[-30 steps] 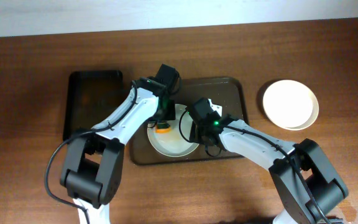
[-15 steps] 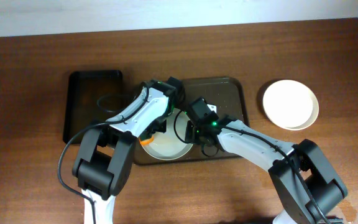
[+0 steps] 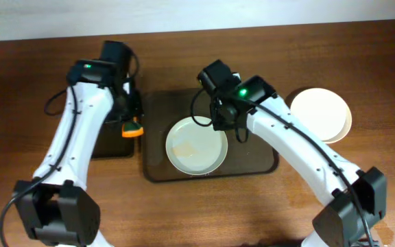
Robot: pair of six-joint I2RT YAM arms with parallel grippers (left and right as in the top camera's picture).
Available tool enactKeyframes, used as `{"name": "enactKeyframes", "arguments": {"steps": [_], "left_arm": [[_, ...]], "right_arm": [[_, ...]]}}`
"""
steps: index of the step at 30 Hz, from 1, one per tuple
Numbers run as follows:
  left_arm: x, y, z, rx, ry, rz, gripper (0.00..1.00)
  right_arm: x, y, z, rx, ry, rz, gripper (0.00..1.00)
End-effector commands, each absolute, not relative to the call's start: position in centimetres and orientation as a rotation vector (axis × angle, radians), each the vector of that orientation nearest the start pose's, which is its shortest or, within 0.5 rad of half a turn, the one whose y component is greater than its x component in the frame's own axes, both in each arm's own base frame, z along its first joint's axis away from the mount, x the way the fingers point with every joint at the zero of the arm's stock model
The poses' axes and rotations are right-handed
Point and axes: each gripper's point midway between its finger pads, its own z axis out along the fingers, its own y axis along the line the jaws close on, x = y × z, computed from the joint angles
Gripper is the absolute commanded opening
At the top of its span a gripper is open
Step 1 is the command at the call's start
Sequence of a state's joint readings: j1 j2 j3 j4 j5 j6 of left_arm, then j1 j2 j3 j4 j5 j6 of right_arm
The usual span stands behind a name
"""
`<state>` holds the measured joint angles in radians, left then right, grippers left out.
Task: Clean dirty plates on tray and stack at the side
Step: 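Lift the sponge with the left gripper and move it left over the black tray, then lift the last plate by its rim with the right gripper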
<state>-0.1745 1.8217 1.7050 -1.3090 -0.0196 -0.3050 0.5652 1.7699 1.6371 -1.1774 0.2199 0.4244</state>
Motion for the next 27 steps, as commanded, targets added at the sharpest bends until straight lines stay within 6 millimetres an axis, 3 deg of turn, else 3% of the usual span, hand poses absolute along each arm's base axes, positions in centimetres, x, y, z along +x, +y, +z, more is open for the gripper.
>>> {"name": "enactKeyframes", "arguments": {"steps": [1, 3, 6, 9, 14, 16, 18, 19, 20, 23, 26, 27], "left_arm": [[36.1, -7.0, 15.5, -0.115, 3.020, -0.167, 0.00], [36.1, -7.0, 15.5, -0.115, 3.020, -0.167, 0.00], [36.2, -7.0, 15.5, -0.115, 3.019, -0.166, 0.00], [36.4, -7.0, 15.5, -0.114, 3.010, -0.163, 0.00], [36.5, -7.0, 15.3, -0.114, 3.007, -0.164, 0.00], [36.5, -7.0, 15.3, -0.114, 3.006, -0.164, 0.00], [36.5, -7.0, 15.3, -0.113, 3.006, -0.163, 0.00], [36.5, -6.9, 15.3, -0.114, 3.005, -0.158, 0.00], [36.6, -6.8, 15.3, -0.115, 3.005, -0.146, 0.00], [36.6, -6.7, 15.3, -0.116, 3.004, -0.136, 0.00], [36.6, -6.7, 15.3, -0.116, 3.004, -0.136, 0.00], [36.6, -6.7, 15.3, -0.116, 3.004, -0.136, 0.00]], "right_arm": [[33.5, 17.5, 14.2, -0.205, 2.874, -0.091, 0.57], [32.5, 18.3, 9.5, -0.222, 2.942, -0.023, 0.71], [31.6, 17.6, 4.2, -0.120, 3.030, 0.063, 0.70], [31.6, 16.6, 2.4, -0.053, 3.060, 0.119, 0.49], [31.7, 17.2, 0.4, -0.075, 3.034, 0.188, 0.47], [31.6, 17.2, -1.0, -0.075, 3.058, 0.173, 0.40], [31.7, 17.2, -1.8, -0.075, 3.067, 0.168, 0.29], [31.7, 17.2, -2.1, -0.075, 3.071, 0.164, 0.16], [31.7, 17.2, -2.1, -0.074, 3.068, 0.165, 0.04], [33.0, 16.3, 0.3, -0.053, 3.030, 0.066, 0.04], [35.2, 13.8, 7.3, -0.043, 2.914, -0.197, 0.04], [35.7, 12.7, 11.1, -0.051, 2.841, -0.325, 0.04]]}}
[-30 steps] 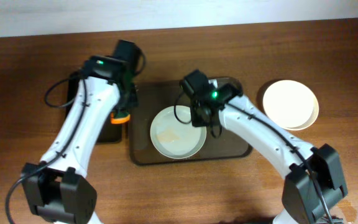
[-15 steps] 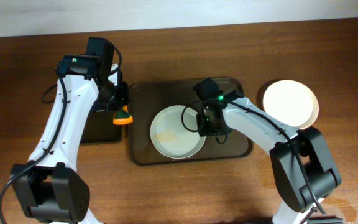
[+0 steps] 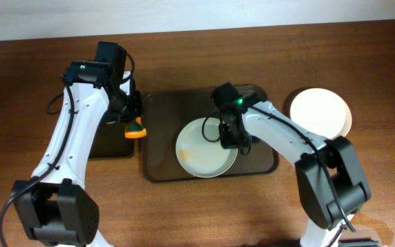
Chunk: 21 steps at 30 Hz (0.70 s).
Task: Clean dirty plates on tray and stack at the side
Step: 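Lift the last plate by its rim with the right gripper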
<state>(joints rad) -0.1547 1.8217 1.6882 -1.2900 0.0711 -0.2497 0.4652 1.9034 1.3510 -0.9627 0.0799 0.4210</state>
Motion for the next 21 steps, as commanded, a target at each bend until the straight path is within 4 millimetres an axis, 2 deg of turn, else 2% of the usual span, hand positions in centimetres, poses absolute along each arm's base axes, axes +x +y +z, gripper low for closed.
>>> {"name": "enactKeyframes", "arguments": {"steps": [1, 3, 5, 8, 12, 17, 21], "left_arm": [[36.6, -6.7, 15.3, -0.116, 3.003, -0.136, 0.00], [36.5, -6.7, 15.3, -0.116, 3.005, -0.136, 0.00], [36.5, -6.7, 15.3, -0.117, 3.008, -0.135, 0.00], [36.5, -6.7, 15.3, -0.116, 3.008, -0.135, 0.00], [36.4, -6.6, 15.1, -0.116, 3.013, -0.134, 0.00], [36.4, -6.7, 14.1, -0.117, 3.015, -0.135, 0.00], [36.4, -6.7, 14.1, -0.117, 3.014, -0.135, 0.00]], "right_arm": [[36.0, 12.3, 13.5, -0.066, 2.784, -0.405, 0.04], [36.1, 12.3, 17.1, -0.107, 2.691, -0.517, 0.04], [35.9, 13.1, 19.8, -0.164, 2.618, -0.593, 0.04], [35.0, 14.6, 22.4, -0.267, 2.511, -0.700, 0.04], [33.8, 15.7, 25.9, -0.406, 2.262, -0.958, 0.04], [32.4, 18.0, 28.7, -0.516, 2.051, -1.074, 0.04], [32.3, 18.1, 28.3, -0.513, 2.074, -1.054, 0.04]]}}
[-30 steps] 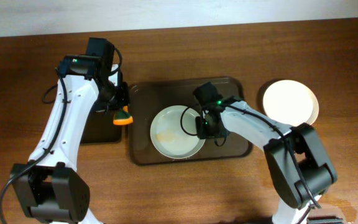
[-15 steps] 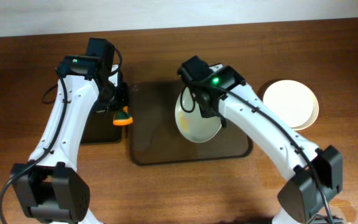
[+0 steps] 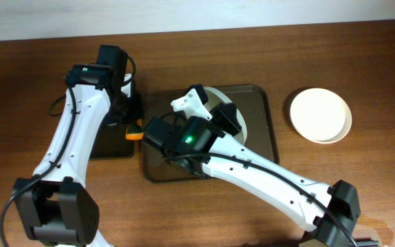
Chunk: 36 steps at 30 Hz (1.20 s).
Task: Clean dirty plates on tray and stack at the side
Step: 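Lift the last plate by its rim with the right gripper, then carry the plate right and stack it on the plates at right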
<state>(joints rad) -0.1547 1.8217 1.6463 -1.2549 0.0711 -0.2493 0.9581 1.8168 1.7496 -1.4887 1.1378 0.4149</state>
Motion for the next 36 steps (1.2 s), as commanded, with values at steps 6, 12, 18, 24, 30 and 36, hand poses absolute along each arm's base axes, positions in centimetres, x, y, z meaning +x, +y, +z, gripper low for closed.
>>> {"name": "enactKeyframes", "arguments": {"steps": [6, 12, 18, 24, 30, 36], "left_arm": [[36.5, -6.7, 14.1, -0.117, 3.012, -0.135, 0.00], [36.5, -6.7, 14.1, -0.117, 3.011, -0.136, 0.00], [36.7, -6.7, 14.1, -0.116, 3.003, -0.137, 0.00], [36.9, -6.7, 14.2, -0.115, 2.996, -0.139, 0.00], [36.9, -6.7, 14.2, -0.115, 2.996, -0.139, 0.00], [37.5, -6.5, 14.3, -0.130, 2.972, -0.143, 0.00]], "right_arm": [[33.8, 12.6, 23.1, -0.040, 2.477, -0.779, 0.04], [35.5, -0.5, 19.1, 0.539, 2.835, -0.480, 0.04], [34.5, -13.9, 18.0, 1.025, 2.780, -0.173, 0.04], [34.4, -17.8, 15.9, 1.165, 2.739, -0.184, 0.04], [34.2, -16.7, 12.4, 1.100, 2.871, -0.125, 0.37], [34.4, -6.0, 15.2, 0.661, 2.972, 0.671, 0.42]]}}
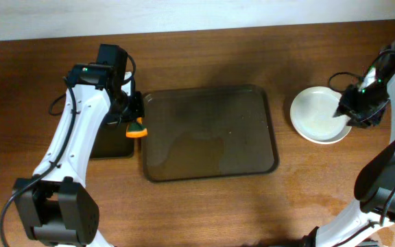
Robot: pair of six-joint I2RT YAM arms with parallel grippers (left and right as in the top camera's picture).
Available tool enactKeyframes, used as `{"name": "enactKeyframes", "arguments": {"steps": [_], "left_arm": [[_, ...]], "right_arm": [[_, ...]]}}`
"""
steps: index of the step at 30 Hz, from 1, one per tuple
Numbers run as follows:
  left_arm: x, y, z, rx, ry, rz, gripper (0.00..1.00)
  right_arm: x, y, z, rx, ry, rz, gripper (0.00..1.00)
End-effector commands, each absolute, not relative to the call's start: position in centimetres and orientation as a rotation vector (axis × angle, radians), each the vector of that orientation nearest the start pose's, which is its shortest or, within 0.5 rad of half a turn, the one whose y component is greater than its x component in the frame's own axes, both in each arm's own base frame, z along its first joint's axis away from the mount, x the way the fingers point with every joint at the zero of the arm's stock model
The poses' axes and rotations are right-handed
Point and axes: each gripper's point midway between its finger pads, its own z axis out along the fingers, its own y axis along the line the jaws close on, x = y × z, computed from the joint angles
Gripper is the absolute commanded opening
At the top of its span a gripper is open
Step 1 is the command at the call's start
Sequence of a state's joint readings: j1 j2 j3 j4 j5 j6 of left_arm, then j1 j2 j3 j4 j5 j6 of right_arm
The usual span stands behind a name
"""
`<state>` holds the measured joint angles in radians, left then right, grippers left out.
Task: Clean dirty plates on tray and stack at the side
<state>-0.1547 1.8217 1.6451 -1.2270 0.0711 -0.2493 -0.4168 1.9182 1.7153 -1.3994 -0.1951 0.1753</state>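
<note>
The dark brown tray (208, 130) lies mid-table with no plate on it. At the right, a stack of white plates (315, 116) rests on the table, and the top plate shows a faint smear. My right gripper (348, 110) is at the stack's right rim, its fingers over the edge of the top plate; their grip is too small to make out. My left gripper (134, 123) hangs by the tray's left edge, shut on an orange sponge (136, 132).
A dark mat (108, 145) lies left of the tray, under the left arm. The wooden table (204, 206) extends in front of the tray. The right arm (389, 75) reaches in from the right edge of the view.
The right arm was stretched across the tray with a white plate tilted up at the tray's far side. Now it is at the right, with the plate lying on the stack. The left arm stayed put.
A white plate first lay flat on the tray with my right gripper at its far rim. Then the gripper sat on the plate's right side, the plate shifted right. Then the plate was tilted up over the tray. Now it tops the side stack, and the tray is bare.
</note>
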Motion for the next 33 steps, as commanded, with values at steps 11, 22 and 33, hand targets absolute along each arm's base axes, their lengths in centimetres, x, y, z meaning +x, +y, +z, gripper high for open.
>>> {"name": "enactKeyframes", "arguments": {"steps": [11, 22, 33], "left_arm": [[43.0, 0.4, 12.3, -0.394, 2.733, -0.268, 0.00], [45.9, 0.7, 4.6, -0.404, 2.765, -0.262, 0.00], [46.4, 1.7, 7.9, -0.417, 2.728, -0.218, 0.22]], "right_arm": [[33.9, 18.3, 13.0, -0.162, 2.978, 0.742, 0.54], [32.1, 27.0, 7.7, -0.475, 2.744, 0.300, 0.61], [32.1, 27.0, 7.6, -0.470, 2.746, 0.300, 0.61]]}}
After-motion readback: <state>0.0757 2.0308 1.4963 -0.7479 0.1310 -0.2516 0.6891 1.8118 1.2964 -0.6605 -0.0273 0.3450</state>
